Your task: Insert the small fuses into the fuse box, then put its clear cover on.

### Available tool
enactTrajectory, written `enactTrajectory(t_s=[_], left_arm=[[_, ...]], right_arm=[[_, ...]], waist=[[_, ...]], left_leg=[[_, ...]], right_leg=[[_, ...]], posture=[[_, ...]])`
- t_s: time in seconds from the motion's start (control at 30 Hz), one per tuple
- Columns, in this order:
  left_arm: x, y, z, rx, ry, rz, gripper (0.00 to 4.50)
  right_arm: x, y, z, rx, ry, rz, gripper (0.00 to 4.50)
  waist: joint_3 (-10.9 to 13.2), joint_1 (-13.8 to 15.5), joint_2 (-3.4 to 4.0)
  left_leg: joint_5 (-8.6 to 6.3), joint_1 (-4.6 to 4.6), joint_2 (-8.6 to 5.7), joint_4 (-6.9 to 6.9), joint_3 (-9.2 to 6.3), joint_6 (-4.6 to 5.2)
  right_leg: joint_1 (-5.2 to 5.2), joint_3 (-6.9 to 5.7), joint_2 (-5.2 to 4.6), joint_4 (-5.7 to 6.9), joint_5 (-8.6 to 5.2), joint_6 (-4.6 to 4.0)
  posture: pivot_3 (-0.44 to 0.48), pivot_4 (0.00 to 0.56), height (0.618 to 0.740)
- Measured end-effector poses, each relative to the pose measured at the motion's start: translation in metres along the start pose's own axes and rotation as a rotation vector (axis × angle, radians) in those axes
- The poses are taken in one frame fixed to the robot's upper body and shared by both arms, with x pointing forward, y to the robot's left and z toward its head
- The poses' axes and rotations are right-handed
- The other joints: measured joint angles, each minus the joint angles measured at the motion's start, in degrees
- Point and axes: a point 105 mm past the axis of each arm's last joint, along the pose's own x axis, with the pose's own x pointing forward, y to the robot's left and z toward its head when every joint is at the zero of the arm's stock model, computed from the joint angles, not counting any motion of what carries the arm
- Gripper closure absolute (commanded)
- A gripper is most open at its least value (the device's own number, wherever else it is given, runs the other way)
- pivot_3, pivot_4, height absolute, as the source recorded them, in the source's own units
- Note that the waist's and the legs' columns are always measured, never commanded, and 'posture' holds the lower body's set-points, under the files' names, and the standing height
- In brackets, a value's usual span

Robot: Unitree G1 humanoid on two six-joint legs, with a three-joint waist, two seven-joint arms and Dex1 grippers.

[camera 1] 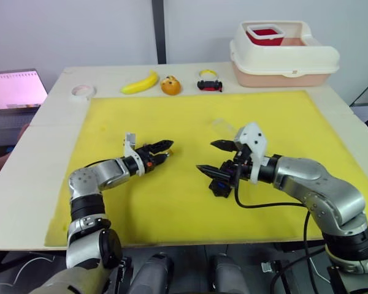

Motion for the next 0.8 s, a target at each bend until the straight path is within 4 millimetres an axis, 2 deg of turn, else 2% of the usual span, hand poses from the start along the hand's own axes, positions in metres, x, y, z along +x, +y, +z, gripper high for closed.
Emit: enactTrajectory(t_s=[0.37,0.47,0.53,0.8], left_arm=[[0.0049,-0.0002,-0.0008,0.009,-0.005,-0.003,0.82],[0.0050,0.0018,-0.0009,0.006,-0.005,0.006,1.67],[0.0056,0.0048,-0.0016,0.005,-0.003,0.021,2.64],[0.0066,0.0064,-0.0025,0.011,0.005,0.031,2.64]], right_arm=[[-0.0003,-0.0002,-0.0002,-0.001,0.002,0.000,0.00],[-0.0004,-0.0002,-0.0002,-0.001,0.002,0.000,0.00],[-0.0004,-0.0002,-0.0002,-0.001,0.002,0.000,0.00],[-0.0028,-0.0015,-0.0038,0.012,0.007,-0.011,0.00]], waist=[[0.00,0.21,0.00],[0.00,0.19,0.00],[0.00,0.08,0.00],[0.00,-0.02,0.00]], left_leg=[[0.01,0.00,-0.03,0.00,-0.06,-0.02],[0.01,0.00,-0.02,0.00,-0.06,-0.02],[0.01,0.00,-0.03,0.00,-0.05,-0.02],[0.02,0.00,-0.01,-0.03,-0.05,-0.03]], right_leg=[[0.06,-0.03,-0.01,-0.01,0.02,-0.02],[0.05,-0.03,-0.01,-0.01,0.02,-0.02],[0.04,-0.02,0.00,-0.02,0.02,-0.02],[0.00,-0.02,0.01,-0.03,0.02,-0.02]], posture=[[0.000,0.150,0.740],[0.000,0.150,0.740],[0.000,0.150,0.740],[0.000,0.150,0.740]])
